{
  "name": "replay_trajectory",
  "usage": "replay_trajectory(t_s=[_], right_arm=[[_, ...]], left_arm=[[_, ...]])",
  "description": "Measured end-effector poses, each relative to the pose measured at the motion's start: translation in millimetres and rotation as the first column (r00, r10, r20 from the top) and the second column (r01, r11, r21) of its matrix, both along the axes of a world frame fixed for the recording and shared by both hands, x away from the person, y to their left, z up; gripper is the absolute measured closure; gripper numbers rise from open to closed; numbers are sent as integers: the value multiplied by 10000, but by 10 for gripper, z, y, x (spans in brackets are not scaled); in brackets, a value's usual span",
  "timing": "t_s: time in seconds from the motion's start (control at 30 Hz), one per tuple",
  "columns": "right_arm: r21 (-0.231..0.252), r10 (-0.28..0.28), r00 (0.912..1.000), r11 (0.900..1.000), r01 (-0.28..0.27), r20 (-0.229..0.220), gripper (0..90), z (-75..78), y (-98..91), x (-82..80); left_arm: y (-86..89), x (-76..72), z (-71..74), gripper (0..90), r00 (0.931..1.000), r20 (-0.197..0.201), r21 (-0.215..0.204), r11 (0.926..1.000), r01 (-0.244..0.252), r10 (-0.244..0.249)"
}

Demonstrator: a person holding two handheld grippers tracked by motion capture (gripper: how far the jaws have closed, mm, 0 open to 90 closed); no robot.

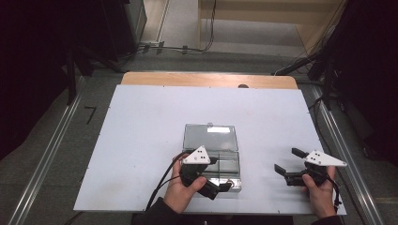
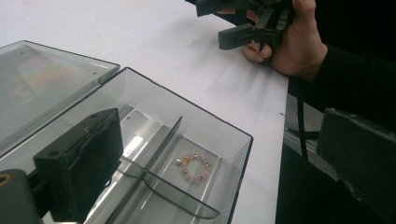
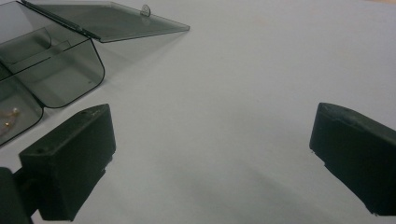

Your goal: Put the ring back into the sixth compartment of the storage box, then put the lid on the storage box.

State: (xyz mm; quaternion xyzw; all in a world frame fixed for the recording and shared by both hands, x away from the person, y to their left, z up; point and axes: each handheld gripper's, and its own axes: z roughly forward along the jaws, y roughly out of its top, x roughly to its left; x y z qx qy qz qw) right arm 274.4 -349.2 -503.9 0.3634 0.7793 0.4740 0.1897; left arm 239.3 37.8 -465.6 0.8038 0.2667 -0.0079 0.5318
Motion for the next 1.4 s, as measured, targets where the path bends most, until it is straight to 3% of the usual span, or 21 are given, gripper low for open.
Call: replay_trajectory(t_s=[0.6, 1.07, 1.4], right_arm=[[233, 20, 10000, 9997, -18, -78, 0, 15, -25, 6], [178, 81, 10000, 9998, -80, -36, 0, 22, -18, 1], [185, 56, 10000, 9998, -55, -13, 0, 42, 2, -7]], left_arm=[[281, 80, 74, 0, 9974, 318, -127, 9978, -650, 654], [547, 182, 118, 0, 9890, 377, -337, 9893, -1417, 1429], [687, 301, 118, 0, 9819, 335, -244, 9823, -1855, 1863]])
